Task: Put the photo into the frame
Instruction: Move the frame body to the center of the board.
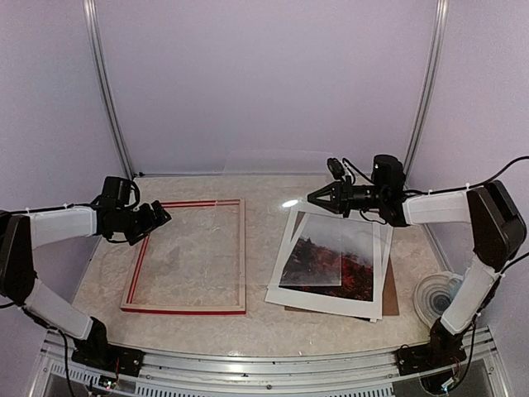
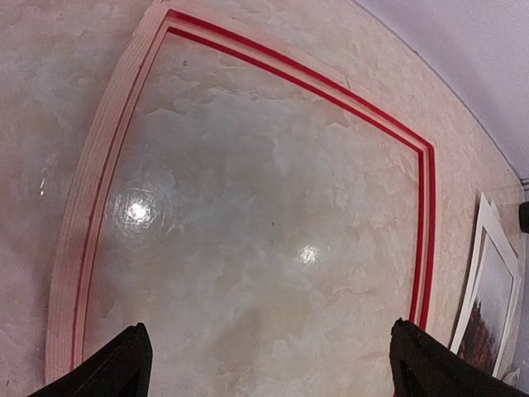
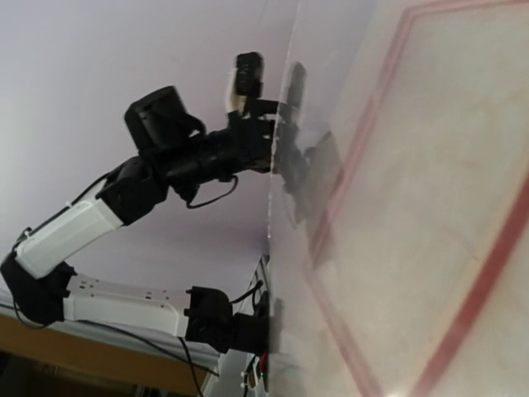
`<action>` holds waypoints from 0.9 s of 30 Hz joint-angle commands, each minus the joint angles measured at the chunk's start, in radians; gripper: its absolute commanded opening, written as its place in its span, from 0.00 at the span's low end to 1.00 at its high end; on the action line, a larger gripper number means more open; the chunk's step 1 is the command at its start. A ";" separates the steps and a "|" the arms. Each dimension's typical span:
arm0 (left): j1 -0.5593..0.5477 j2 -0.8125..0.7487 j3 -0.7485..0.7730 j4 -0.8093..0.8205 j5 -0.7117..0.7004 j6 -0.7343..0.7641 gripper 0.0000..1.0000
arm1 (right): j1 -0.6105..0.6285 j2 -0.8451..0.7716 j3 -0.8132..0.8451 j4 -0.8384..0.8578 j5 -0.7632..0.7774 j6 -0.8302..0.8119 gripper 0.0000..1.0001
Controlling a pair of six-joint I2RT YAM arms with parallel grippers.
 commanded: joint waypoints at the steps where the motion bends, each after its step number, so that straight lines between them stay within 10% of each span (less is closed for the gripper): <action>1: 0.030 -0.031 -0.058 0.024 -0.018 -0.037 0.99 | 0.076 0.107 0.114 0.091 0.017 0.054 0.00; 27: 0.134 0.026 -0.232 0.157 -0.075 -0.151 0.99 | 0.215 0.377 0.442 -0.120 0.065 0.012 0.00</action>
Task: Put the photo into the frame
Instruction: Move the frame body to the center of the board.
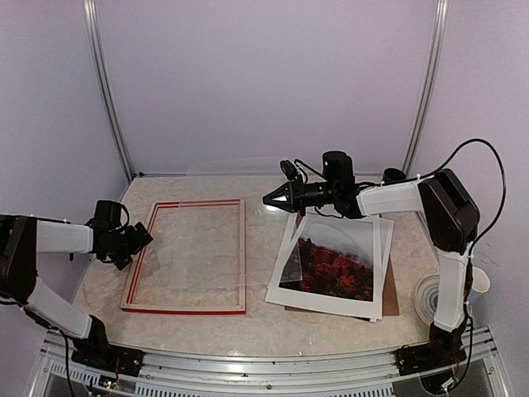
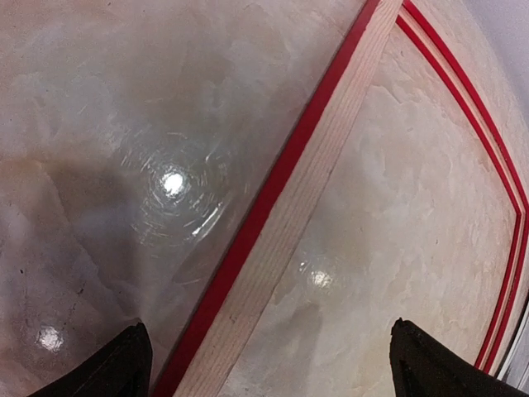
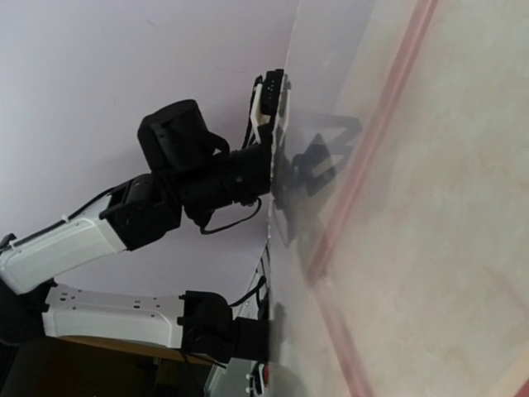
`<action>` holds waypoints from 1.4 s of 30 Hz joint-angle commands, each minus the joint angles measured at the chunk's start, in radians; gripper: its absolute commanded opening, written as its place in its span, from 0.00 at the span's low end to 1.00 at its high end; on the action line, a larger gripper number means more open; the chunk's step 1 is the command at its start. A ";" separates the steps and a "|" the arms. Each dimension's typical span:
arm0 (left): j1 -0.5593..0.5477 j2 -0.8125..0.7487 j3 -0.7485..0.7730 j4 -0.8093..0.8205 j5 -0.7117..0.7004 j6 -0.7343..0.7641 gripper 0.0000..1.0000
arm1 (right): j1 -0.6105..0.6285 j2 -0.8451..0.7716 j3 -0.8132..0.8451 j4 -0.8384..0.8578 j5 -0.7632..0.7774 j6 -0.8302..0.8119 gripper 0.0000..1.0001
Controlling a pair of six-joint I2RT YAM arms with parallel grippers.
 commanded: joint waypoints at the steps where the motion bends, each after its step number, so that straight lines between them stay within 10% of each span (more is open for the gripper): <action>1: 0.007 0.036 -0.025 0.090 0.051 -0.021 0.99 | 0.012 0.027 0.059 -0.090 -0.002 -0.047 0.00; 20: -0.190 -0.021 -0.096 0.197 0.100 -0.118 0.99 | 0.011 0.163 0.270 -0.321 -0.010 -0.122 0.00; 31: -0.126 -0.165 -0.044 0.125 0.024 -0.072 0.99 | 0.002 0.321 0.498 -0.466 -0.076 -0.201 0.00; 42: -0.104 -0.151 -0.034 0.137 0.036 -0.058 0.99 | 0.041 0.401 0.523 -0.241 -0.141 -0.002 0.00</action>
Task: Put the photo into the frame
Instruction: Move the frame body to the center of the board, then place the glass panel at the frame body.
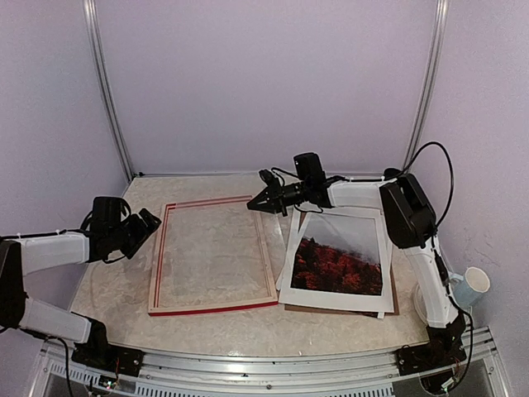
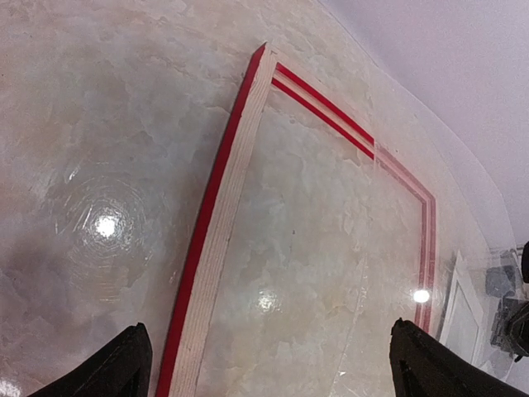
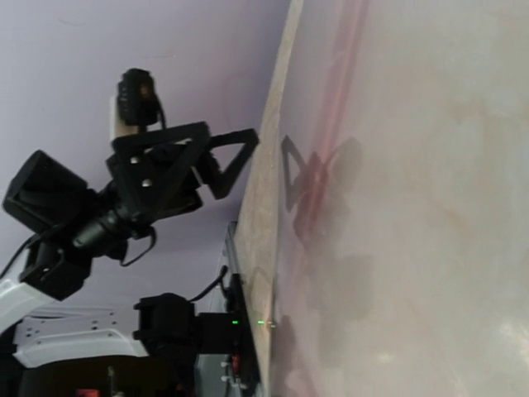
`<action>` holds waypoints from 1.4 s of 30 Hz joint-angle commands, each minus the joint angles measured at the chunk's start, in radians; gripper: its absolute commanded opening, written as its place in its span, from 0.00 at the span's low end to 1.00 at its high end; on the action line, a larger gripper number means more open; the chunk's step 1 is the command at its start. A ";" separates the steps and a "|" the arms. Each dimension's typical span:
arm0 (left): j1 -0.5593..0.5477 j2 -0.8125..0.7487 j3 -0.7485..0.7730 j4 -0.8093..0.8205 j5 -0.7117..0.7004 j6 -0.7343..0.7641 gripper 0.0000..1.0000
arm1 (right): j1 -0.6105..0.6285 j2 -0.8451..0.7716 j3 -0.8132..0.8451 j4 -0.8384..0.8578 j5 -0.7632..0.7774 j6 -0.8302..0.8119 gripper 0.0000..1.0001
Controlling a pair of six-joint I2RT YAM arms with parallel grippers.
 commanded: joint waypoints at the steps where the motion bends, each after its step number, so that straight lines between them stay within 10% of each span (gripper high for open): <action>1: 0.006 0.011 0.012 0.003 0.004 0.015 0.99 | 0.043 0.036 0.009 0.182 -0.066 0.137 0.00; 21: 0.006 0.000 0.005 0.014 0.004 0.022 0.99 | 0.089 0.171 0.040 0.442 0.007 0.344 0.00; 42: -0.003 0.028 -0.033 0.055 0.041 0.016 0.99 | 0.089 0.248 0.098 0.347 0.064 0.254 0.00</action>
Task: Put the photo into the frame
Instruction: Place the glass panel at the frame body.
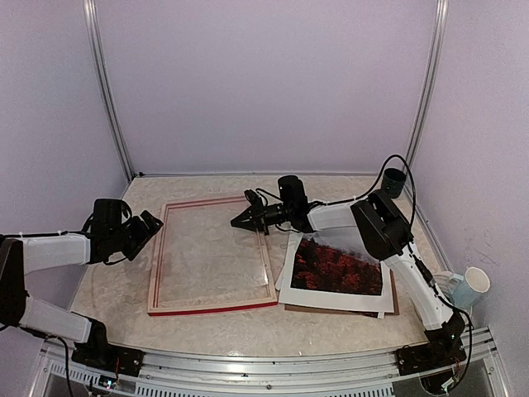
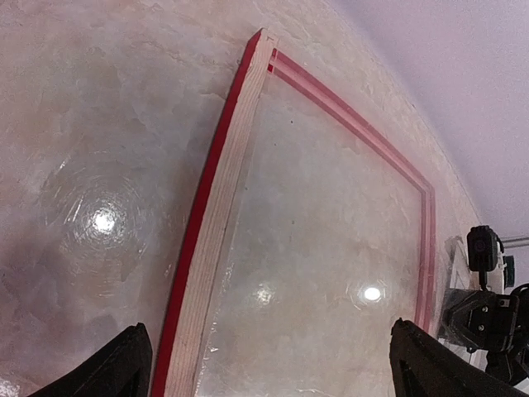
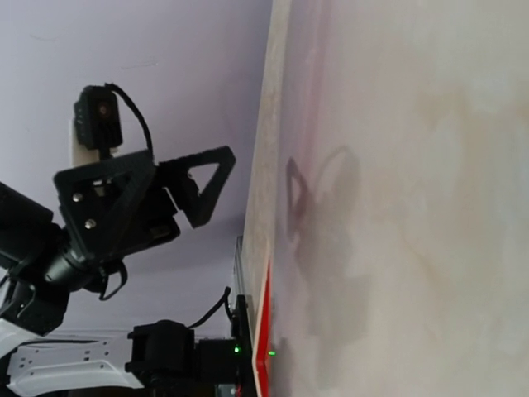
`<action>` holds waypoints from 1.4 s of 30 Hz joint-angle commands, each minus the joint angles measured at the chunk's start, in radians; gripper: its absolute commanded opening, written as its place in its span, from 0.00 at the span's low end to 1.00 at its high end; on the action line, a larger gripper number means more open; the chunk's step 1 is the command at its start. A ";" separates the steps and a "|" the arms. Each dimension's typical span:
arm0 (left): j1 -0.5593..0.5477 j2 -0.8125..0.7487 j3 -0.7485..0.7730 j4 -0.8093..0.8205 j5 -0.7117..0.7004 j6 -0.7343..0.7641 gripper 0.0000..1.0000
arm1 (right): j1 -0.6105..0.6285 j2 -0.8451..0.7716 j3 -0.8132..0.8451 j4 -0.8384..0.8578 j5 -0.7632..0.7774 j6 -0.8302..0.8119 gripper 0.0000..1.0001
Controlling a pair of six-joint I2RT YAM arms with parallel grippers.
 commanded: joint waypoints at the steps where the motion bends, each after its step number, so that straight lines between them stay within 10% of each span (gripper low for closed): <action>1: -0.006 0.017 -0.019 0.036 0.011 0.008 0.99 | 0.007 0.016 0.022 0.003 0.019 -0.009 0.00; 42: -0.064 0.118 -0.039 0.125 0.024 -0.038 0.99 | 0.031 -0.062 -0.112 0.055 0.000 0.103 0.00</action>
